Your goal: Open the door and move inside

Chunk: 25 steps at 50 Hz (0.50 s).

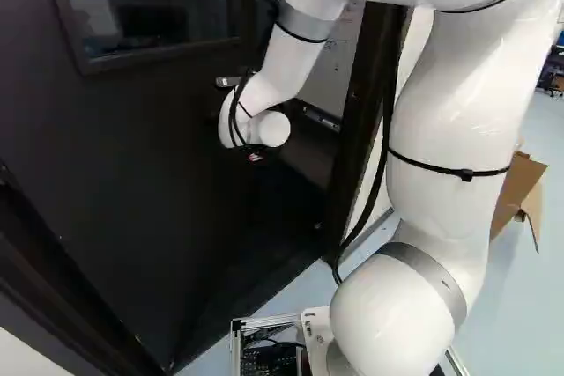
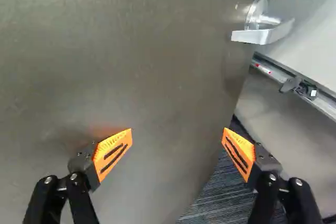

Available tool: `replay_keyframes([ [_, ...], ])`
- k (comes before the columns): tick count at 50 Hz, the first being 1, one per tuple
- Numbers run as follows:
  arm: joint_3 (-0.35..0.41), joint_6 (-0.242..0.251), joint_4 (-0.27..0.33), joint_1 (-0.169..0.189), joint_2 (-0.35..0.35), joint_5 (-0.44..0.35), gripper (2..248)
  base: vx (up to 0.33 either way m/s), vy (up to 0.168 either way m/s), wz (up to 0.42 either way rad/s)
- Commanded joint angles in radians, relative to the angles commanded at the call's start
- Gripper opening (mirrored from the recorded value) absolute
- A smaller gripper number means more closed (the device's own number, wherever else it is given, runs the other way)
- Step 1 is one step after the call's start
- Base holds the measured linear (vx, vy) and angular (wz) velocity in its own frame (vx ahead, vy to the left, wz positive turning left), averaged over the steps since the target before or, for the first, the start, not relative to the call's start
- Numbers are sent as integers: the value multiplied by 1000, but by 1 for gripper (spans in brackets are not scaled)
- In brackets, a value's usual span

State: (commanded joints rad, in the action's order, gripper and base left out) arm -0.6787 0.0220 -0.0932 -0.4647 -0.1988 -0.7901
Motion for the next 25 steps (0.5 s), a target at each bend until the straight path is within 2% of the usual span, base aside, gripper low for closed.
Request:
replay_keyframes([
  [6,-15,25,0,-17,-13,0,247,0,0,0],
  [25,-61,33,-20,-66,-53,0,247,0,0,0],
])
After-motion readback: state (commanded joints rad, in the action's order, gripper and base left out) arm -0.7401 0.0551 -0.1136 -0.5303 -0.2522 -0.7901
